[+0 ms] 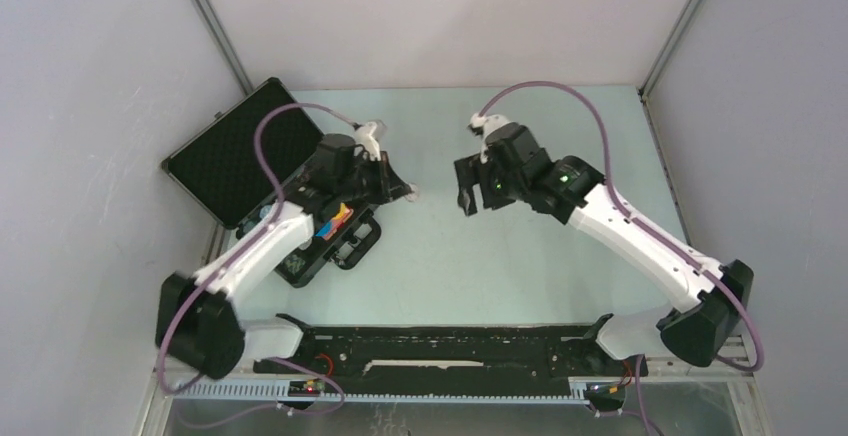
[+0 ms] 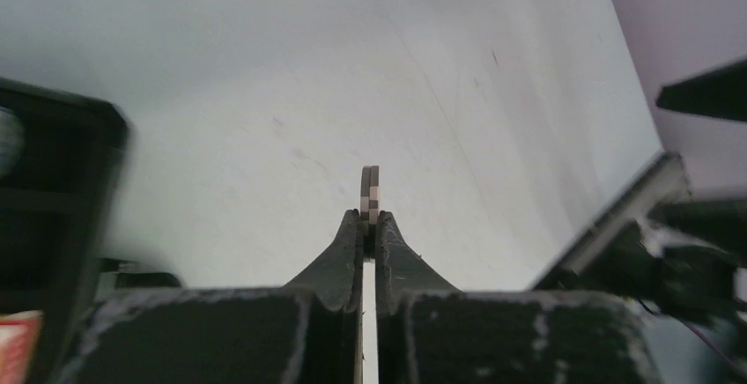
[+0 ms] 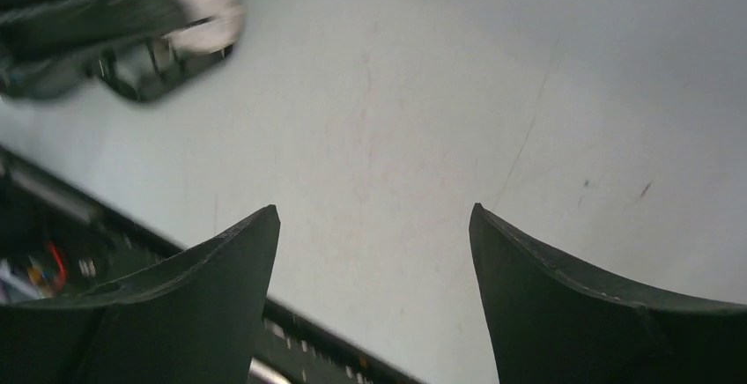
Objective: Pack up texas hold em set
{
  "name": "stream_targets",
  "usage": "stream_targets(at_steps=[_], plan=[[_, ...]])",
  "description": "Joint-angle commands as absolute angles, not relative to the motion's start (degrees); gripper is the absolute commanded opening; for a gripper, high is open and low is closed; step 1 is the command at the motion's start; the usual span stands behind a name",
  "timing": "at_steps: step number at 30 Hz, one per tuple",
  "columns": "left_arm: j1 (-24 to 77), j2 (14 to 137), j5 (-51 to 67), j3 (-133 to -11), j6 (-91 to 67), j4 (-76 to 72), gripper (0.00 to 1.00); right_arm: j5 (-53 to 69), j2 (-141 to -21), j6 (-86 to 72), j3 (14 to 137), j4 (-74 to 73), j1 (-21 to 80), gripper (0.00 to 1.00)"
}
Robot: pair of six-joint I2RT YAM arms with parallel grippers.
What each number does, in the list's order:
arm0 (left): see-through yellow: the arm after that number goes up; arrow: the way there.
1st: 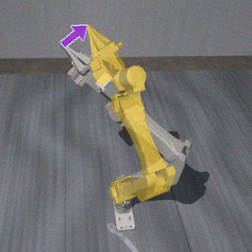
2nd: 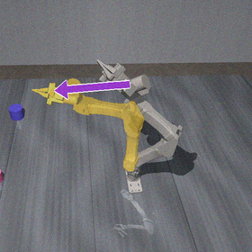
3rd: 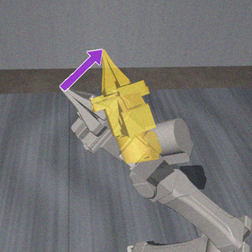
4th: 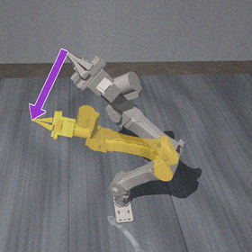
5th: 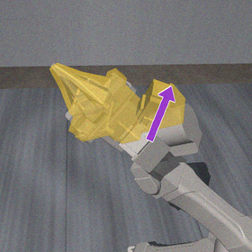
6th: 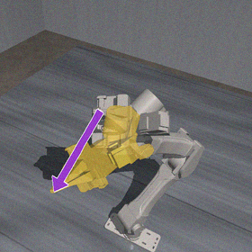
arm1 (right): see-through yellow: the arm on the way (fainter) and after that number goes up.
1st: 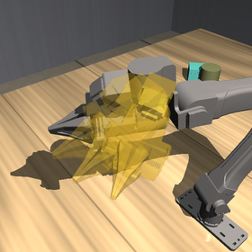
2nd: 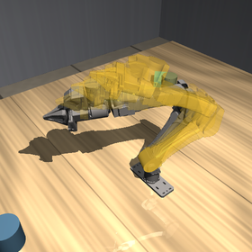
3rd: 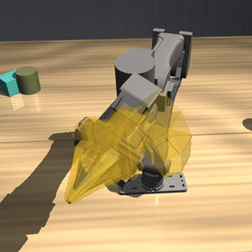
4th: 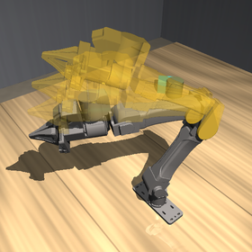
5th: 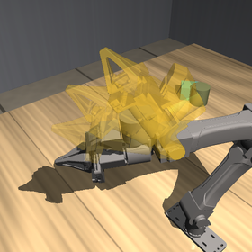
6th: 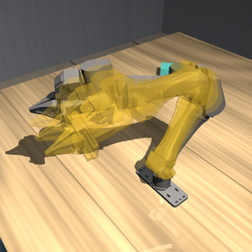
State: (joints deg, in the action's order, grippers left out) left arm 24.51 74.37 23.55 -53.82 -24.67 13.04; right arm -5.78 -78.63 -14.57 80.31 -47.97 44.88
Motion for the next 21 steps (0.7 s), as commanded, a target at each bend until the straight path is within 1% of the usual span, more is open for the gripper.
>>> stream_targets(at_steps=[1,5,8,11,14,17,21], plan=[[24.88,62.63,3.70,-53.40,-15.50,14.04,0.00,-6.06,-74.63,-18.02,73.54,-24.97,38.03,0.88],[24.88,58.98,-3.24,-55.45,-11.34,22.66,0.00,-6.80,-76.48,-18.72,66.72,-5.67,33.01,0.88],[24.90,56.69,-10.53,-56.89,-8.79,31.52,0.00,-4.30,-80.73,-20.19,65.50,2.83,30.03,0.86],[24.87,55.22,-18.65,-56.23,-9.67,39.96,0.00,-2.99,-85.16,-17.80,62.89,7.83,30.17,0.82],[24.87,56.17,-25.20,-54.83,-9.37,45.32,0.00,-2.62,-88.33,-17.76,60.46,8.90,30.18,0.80],[24.65,58.92,-30.65,-52.64,-6.80,48.20,0.00,2.31,-87.86,-17.56,58.93,10.27,29.84,0.80],[22.55,64.30,-28.01,-54.13,-5.62,50.74,0.00,2.62,-84.58,-15.11,55.73,13.62,29.63,0.83]])
